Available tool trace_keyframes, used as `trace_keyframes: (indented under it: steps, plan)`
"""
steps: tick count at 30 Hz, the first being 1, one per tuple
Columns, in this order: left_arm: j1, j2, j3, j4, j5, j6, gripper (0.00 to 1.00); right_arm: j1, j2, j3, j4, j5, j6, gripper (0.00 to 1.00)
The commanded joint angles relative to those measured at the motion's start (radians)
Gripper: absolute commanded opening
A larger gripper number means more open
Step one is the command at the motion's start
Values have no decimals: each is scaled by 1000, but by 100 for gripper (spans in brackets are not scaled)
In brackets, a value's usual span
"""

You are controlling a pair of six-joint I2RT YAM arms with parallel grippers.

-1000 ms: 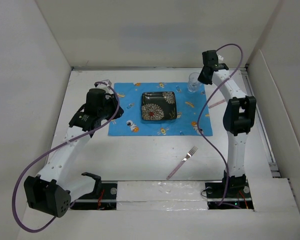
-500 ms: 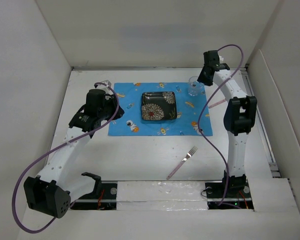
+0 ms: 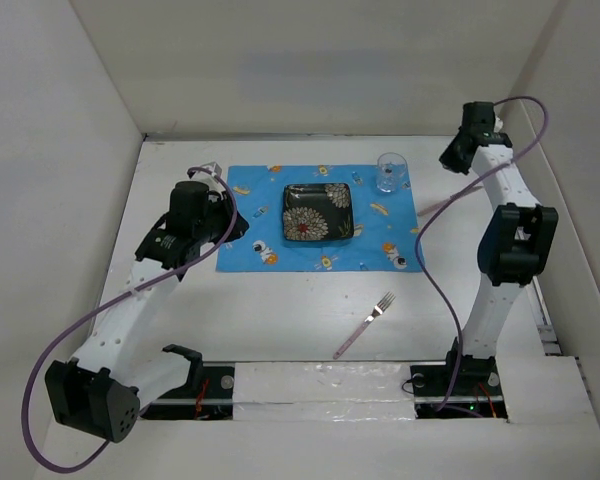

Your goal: Set the dinner table for one person

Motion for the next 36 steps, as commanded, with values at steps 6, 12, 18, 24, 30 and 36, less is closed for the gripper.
trace_keyframes:
  steps: [6,12,18,24,30,36]
  plan:
    - [-1,-42,-32,35,24,19,19,-48,10,-160,36,-51,8,42]
    - [-1,-51,-54,37,33,23,19,-59,96,-117,-27,-72,-2,53]
    - [-1,-63,-63,35,30,18,19,-59,183,-51,-86,-74,-11,51]
    - [-1,-72,-72,46,25,6,19,-59,223,-16,-139,-45,-20,32]
    - [-1,-75,-74,52,24,6,19,-90,162,-86,-105,-43,0,1]
    - [-1,-63,-72,38,21,12,19,-110,-85,-180,18,-17,31,0]
